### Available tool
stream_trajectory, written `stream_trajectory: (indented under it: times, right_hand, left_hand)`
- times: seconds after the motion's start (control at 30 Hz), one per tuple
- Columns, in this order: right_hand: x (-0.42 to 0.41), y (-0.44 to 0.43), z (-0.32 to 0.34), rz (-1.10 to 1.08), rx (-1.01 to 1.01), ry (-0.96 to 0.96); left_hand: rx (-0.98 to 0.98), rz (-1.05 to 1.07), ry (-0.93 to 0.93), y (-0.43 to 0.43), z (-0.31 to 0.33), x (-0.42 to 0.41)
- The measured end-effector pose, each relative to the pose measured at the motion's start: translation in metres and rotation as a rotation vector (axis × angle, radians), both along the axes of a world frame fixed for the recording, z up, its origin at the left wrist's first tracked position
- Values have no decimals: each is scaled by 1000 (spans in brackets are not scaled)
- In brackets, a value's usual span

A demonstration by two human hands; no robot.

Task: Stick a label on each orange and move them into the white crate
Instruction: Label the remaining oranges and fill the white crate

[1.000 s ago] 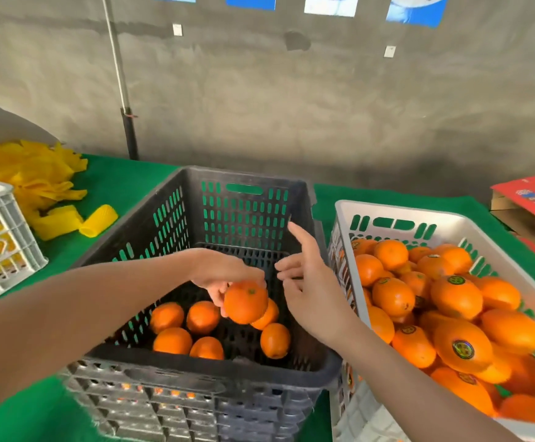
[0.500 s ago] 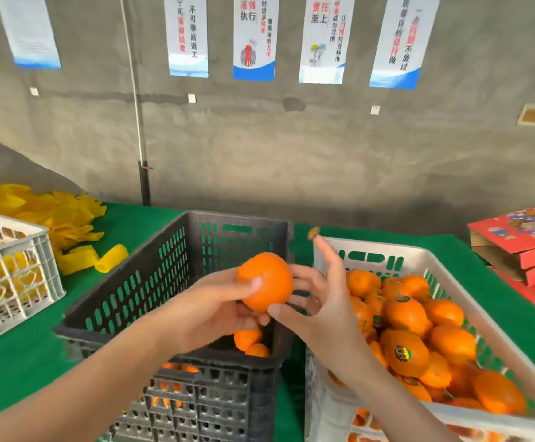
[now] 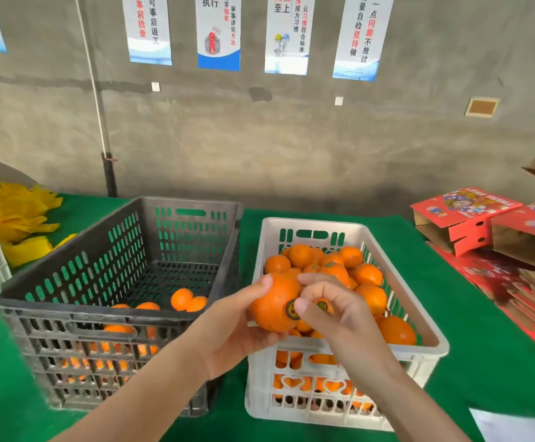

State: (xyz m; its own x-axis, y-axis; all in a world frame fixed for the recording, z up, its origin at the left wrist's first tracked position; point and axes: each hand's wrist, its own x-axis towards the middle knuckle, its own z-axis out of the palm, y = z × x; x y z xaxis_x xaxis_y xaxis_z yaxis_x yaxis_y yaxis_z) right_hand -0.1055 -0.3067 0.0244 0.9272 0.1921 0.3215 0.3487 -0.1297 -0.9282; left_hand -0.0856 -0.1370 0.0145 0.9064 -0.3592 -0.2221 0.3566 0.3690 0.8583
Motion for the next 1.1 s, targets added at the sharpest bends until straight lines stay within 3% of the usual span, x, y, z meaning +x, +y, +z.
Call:
stream_trajectory:
  times: [0.27, 0.4, 0.6, 0.77, 0.9, 1.07, 1.1]
  right_hand:
    - [-3, -22, -7, -40, -162, -86]
    - [-5, -23, -11, -123, -257, -219]
    - [-10, -21, -29, -227, -257, -330]
    - [-6, -33, -49, -150, -87, -104]
    - [5, -32, -64, -52, -205, -89]
    - [72, -36, -54, -219, -232, -116]
    - [94, -38, -50, -268, -258, -117]
  left_hand:
    - [16, 34, -8, -29, -10, -14]
    - [43, 48, 0, -34, -10, -17]
    - [74, 51, 37, -39, -18, -16]
    - [147, 19, 21, -39, -28, -12]
    - [115, 2, -52, -51, -33, 5]
    - [531, 249, -360, -64, -45, 55]
    - [689, 254, -436, -63, -51, 64]
